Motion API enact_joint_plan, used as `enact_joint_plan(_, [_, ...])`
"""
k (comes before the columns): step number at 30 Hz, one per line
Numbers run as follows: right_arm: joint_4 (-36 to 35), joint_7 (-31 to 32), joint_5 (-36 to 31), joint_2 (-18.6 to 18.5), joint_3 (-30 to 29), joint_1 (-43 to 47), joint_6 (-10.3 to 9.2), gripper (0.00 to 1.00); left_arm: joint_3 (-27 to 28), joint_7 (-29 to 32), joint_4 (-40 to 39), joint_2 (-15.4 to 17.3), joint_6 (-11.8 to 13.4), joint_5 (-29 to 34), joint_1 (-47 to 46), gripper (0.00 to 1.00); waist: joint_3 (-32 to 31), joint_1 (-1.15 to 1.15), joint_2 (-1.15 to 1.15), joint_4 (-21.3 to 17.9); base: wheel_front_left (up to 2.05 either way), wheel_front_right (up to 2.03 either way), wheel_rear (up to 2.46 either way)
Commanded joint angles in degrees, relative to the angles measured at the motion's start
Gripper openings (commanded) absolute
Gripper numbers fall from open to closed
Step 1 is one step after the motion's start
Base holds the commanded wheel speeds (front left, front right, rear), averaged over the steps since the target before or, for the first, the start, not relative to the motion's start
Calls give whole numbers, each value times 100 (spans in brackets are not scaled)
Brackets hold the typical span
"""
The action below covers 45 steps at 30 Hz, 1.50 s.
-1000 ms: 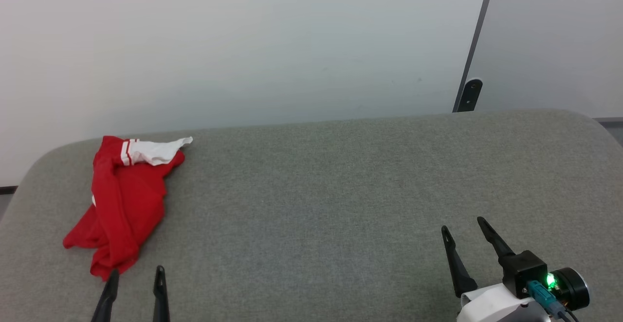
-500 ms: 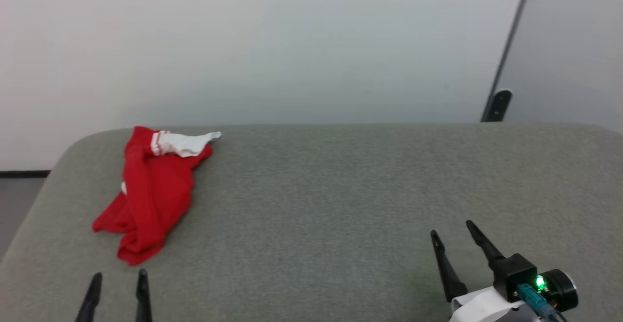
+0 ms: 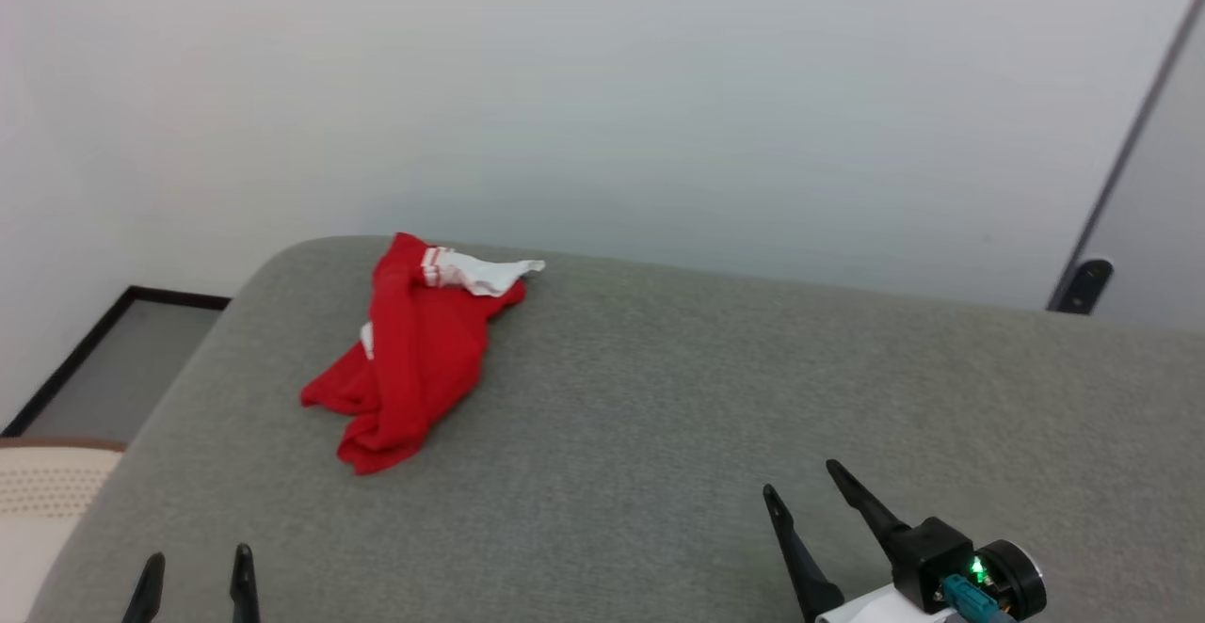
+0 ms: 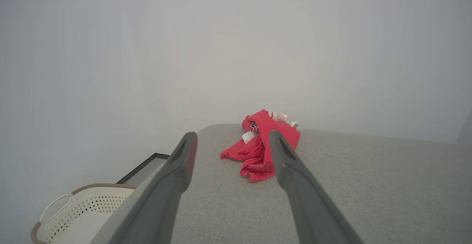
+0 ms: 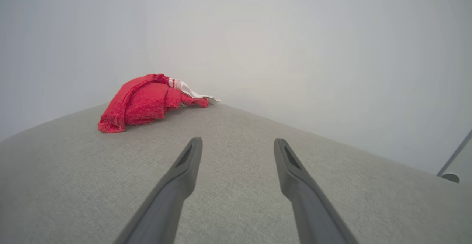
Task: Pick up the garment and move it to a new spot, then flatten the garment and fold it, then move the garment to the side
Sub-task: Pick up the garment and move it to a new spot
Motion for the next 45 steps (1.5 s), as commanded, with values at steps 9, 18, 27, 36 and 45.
enact_joint_plan(9, [-19,-6,10,-6,62,-29,-8,100,62,180,146,133,-83,-456,-213,100,-76,0,0,159,0,0,0])
enact_joint_plan(18, [-71,-6,-134,-6,-12,-145,-8,100,-1,1265,461,874,-191,-1686,-1046,100,237,0,0,-196,0,0,0])
enact_joint_plan(27, [-212,-6,-345,-7,-71,-373,-8,100,-455,2719,1287,2301,-197,-3265,-2477,100,928,0,0,-636,0,0,0])
enact_joint_plan(36, [-507,-5,-590,-31,-267,-640,-8,100,-1207,4065,2121,3144,-199,-4298,-4174,100,1816,0,0,-769,0,0,0])
enact_joint_plan(45, [-956,101,-718,-147,-465,-748,-8,100,-2161,5251,3164,3356,-197,-4701,-5535,100,2459,0,0,-767,0,0,0])
